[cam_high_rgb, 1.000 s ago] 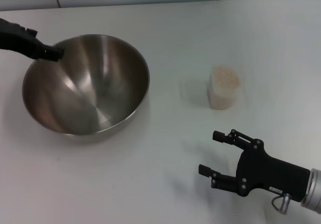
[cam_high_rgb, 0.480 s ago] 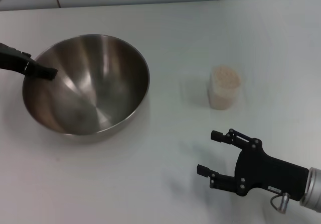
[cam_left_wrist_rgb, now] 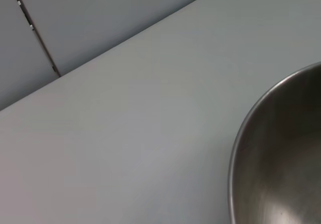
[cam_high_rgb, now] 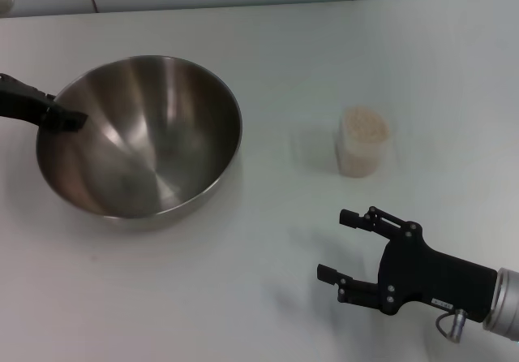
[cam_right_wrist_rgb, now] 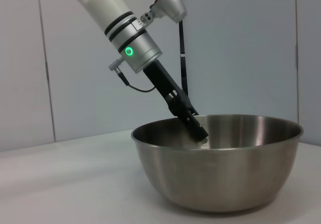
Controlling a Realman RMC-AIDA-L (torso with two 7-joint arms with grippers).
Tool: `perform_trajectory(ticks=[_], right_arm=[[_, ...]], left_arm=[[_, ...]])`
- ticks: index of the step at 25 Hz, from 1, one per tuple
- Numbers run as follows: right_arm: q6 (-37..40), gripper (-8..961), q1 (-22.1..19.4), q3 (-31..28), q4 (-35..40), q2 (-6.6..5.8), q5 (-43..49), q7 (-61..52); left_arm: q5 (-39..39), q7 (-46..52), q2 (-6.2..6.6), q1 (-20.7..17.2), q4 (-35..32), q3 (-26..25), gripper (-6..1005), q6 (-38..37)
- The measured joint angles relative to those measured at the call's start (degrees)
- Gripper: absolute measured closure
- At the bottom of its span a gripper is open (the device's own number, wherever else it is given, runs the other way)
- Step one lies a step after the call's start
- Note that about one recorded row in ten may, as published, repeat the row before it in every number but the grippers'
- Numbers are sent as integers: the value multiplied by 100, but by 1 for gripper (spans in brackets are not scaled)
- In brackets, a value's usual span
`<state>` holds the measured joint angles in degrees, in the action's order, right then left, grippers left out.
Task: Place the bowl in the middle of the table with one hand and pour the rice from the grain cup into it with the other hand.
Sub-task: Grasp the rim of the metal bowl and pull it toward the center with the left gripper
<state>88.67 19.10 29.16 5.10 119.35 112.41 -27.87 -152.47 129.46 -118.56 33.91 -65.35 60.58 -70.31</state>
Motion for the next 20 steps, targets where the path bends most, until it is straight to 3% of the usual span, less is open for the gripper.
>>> perform_trajectory(ticks=[3, 6, 11, 19, 20], right_arm=[[-3, 166, -6, 2, 0, 0, 0, -5], [-4, 167, -9, 2, 0, 0, 0, -5], [-7, 169, -11, 2, 0, 0, 0, -7], [-8, 172, -12, 2, 0, 0, 0, -8], [-8, 173, -12, 2, 0, 0, 0, -8]], left_arm=[[11, -1, 3, 4, 22, -22, 344, 14], [5, -2, 7, 20, 23, -13, 550, -1], [-1, -3, 18, 78, 84, -12, 777, -62], [31, -7, 38, 256, 222, -262, 899, -275], [35, -77, 41, 411, 293, -559, 907, -456]])
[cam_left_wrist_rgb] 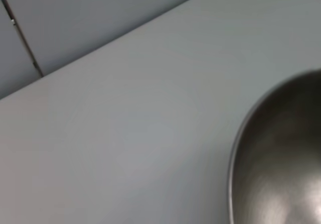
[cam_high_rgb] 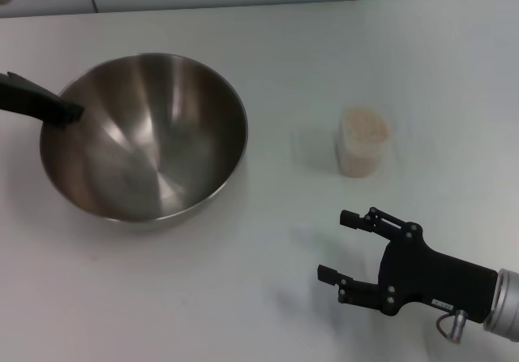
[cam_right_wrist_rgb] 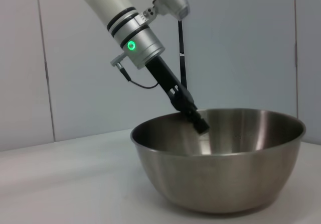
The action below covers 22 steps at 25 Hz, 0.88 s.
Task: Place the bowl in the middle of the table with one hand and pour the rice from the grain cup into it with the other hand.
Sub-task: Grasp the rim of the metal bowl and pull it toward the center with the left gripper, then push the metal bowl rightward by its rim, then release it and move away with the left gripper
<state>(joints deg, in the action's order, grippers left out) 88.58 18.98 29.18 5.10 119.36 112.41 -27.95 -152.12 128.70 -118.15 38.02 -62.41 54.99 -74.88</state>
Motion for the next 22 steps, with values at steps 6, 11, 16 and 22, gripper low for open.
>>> perform_trajectory(ticks=[6, 11, 16, 22], right_arm=[[0, 175, -19, 0, 0, 0, 0, 0], [1, 178, -30, 0, 0, 0, 0, 0], [1, 180, -29, 5, 0, 0, 0, 0], [14, 182, -3, 9, 0, 0, 0, -35]], left_arm=[[12, -353, 169, 658, 606, -1024, 943, -614], [262, -412, 360, 958, 1054, -1209, 967, -782], [580, -427, 336, 1208, 1165, -1185, 974, -902], [428, -414, 84, 1465, 1433, -737, 942, -509]])
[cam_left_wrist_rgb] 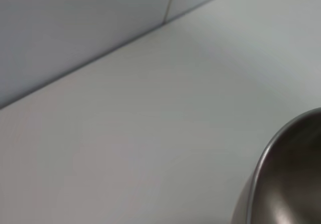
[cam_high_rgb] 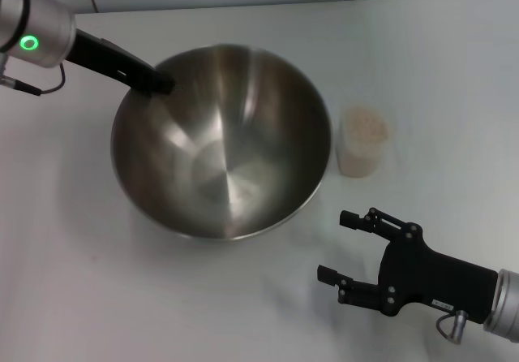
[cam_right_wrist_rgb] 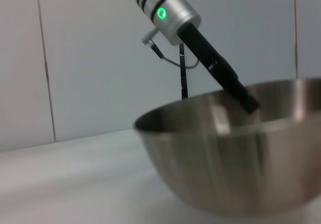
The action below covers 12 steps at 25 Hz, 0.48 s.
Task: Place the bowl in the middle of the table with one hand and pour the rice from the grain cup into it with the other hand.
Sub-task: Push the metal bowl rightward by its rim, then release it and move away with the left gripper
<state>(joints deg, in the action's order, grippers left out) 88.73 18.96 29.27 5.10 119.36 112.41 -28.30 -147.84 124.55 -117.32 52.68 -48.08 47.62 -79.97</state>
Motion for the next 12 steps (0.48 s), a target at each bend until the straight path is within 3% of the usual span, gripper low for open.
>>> perform_trajectory(ticks=[12], right_arm=[[31, 187, 8, 0, 38, -9, 0, -33]], left_arm=[[-80, -45, -54, -40, 267, 180, 879, 438]])
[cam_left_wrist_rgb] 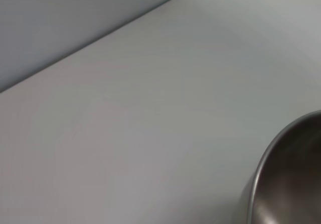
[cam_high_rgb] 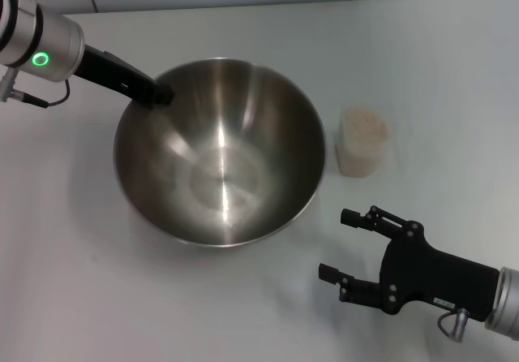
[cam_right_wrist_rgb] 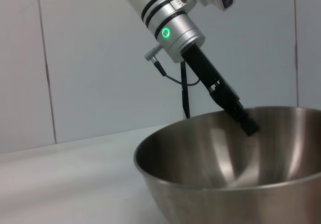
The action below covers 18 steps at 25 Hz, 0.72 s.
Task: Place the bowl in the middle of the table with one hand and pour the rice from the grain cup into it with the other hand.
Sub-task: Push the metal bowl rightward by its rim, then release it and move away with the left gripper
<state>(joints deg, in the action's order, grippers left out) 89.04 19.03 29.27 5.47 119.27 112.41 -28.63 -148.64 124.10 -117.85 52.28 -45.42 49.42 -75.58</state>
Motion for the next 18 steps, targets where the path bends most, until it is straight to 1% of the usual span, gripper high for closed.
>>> perform_trajectory(ticks=[4, 5, 8, 16, 18], right_arm=[[6, 189, 4, 0, 0, 0, 0, -2], [6, 189, 4, 0, 0, 0, 0, -2], [10, 191, 5, 0, -1, 0, 0, -3], [26, 194, 8, 0, -7, 0, 0, -3], [26, 195, 8, 0, -6, 0, 0, -3]], left_arm=[[-6, -16, -5, -4, 17, 23, 857, 10], [-12, -47, -9, -7, 90, 50, 852, 129], [12, -43, -9, -7, 123, 50, 836, 176], [29, -220, -19, 26, 53, 112, 794, -51], [28, -243, -19, 26, -1, 115, 716, -88]])
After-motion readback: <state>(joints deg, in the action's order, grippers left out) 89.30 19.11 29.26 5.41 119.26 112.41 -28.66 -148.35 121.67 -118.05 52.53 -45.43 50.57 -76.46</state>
